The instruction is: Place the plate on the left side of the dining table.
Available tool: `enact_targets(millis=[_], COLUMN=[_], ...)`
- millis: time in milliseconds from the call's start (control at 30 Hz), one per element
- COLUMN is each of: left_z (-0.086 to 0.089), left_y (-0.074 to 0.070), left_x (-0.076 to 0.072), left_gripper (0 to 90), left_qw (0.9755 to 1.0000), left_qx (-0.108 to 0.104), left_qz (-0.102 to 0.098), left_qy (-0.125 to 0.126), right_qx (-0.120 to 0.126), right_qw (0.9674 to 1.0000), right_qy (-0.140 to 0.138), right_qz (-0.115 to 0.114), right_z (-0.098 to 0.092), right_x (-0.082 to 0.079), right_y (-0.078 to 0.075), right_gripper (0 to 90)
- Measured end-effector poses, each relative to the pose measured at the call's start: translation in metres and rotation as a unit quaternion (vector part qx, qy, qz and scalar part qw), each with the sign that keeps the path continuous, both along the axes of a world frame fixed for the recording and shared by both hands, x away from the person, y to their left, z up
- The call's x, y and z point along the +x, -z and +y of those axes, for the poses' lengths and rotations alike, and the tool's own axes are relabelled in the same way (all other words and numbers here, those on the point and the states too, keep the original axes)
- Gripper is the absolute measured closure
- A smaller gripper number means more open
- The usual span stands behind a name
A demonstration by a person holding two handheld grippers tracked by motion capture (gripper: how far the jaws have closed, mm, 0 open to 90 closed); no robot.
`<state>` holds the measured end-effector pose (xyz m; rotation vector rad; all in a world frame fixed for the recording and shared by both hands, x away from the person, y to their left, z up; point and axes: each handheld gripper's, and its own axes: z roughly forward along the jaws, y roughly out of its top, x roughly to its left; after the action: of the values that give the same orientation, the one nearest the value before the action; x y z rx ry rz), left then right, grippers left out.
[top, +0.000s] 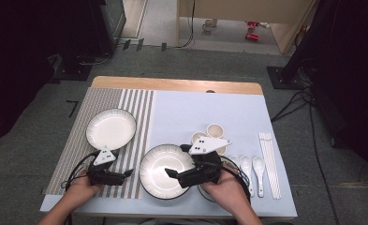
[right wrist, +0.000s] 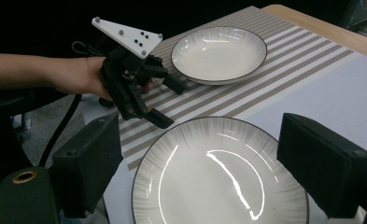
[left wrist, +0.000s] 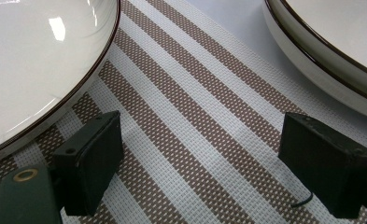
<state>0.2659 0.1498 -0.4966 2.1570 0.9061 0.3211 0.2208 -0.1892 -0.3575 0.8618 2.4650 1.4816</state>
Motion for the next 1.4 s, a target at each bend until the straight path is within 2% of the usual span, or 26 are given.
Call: enact_targets(millis=[167,267,367,667,867,1033,1400], left_z=[0.0,0.0,0.0,0.0,0.0,0.0,0.0], left_y=[0.0,0.0,0.0,0.0,0.0,0.0,0.0], left_x=[0.0,0.0,0.0,0.0,0.0,0.0,0.0], left_gripper=[13.8,13.8,13.8,13.8,13.8,13.8,13.8], left_qw=[1.0,1.0,1.0,1.0,1.0,1.0,1.0], left_qx=[0.0,0.001,0.001,0.0,0.0,0.002,0.0], left_qz=[0.0,0.0,0.001,0.001,0.001,0.0,0.0], left_qy=[0.0,0.0,0.0,0.001,0.0,0.0,-0.001], right_qx=[-0.002,-0.004,-0.002,-0.024,-0.02,-0.017,-0.03], right_qw=[1.0,0.9999,0.9999,0.9997,0.9998,0.9998,0.9995], right_qy=[-0.002,0.007,0.009,-0.001,0.003,0.007,0.006], right_qz=[-0.008,-0.015,-0.004,-0.01,-0.008,-0.003,0.009], right_z=[-0.009,-0.014,-0.019,-0.031,-0.042,-0.053,-0.075], right_x=[0.006,0.009,0.013,0.022,0.028,0.032,0.038], right_y=[-0.001,-0.002,-0.001,0.004,0.007,0.009,0.017], right_gripper=[14.0,14.1,14.1,14.6,16.0,20.1,28.6])
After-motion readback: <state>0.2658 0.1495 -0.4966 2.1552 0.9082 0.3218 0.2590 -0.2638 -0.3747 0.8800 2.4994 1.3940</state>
